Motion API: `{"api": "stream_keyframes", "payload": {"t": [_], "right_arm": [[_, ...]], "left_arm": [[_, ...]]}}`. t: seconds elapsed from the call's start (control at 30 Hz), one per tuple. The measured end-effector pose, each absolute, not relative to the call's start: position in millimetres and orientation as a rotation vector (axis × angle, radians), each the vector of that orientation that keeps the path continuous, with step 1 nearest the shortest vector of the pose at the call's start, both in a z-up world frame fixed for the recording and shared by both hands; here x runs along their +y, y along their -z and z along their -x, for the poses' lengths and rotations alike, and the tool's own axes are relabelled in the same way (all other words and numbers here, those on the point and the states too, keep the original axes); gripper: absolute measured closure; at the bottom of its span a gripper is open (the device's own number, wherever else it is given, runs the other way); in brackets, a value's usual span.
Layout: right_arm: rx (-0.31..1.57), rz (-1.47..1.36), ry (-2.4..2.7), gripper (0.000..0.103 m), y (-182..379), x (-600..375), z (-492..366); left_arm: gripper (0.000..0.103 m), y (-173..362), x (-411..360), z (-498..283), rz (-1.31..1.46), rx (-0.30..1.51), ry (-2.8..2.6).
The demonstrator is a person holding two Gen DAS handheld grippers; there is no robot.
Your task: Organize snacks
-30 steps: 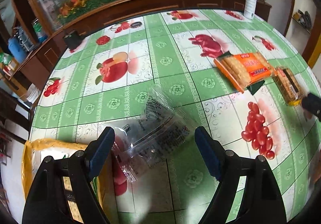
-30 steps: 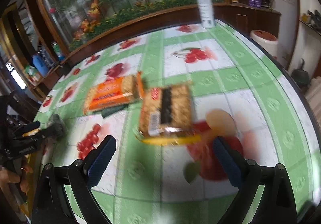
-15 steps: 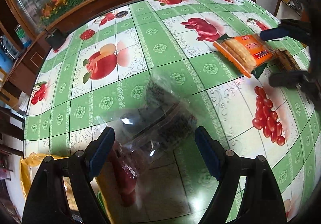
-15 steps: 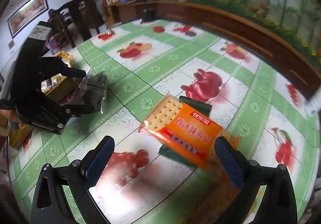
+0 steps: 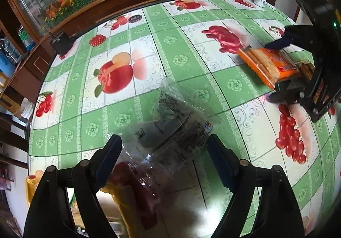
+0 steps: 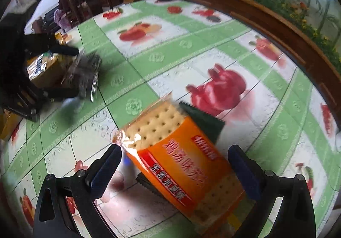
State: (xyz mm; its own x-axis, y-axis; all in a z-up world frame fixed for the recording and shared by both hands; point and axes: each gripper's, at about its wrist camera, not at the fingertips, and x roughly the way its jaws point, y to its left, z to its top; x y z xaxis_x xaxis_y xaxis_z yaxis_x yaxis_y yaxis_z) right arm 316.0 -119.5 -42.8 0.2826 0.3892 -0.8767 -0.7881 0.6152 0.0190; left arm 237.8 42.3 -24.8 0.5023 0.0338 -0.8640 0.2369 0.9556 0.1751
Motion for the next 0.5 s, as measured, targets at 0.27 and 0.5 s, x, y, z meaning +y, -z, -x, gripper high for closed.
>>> {"api": "stream_keyframes", "payload": {"t": [0.27,0.5], "right_arm": [[1.005,0.370,-0.753,0.024,43,-133,-317],[0.980,0.328,-0.687,0.031,37,-142,-308]], "left_arm": [[0.019,29,42,-248,-0.329,1.059,0.097],[0.013,38,53,-259,-0.279,1.137,0.036]]}}
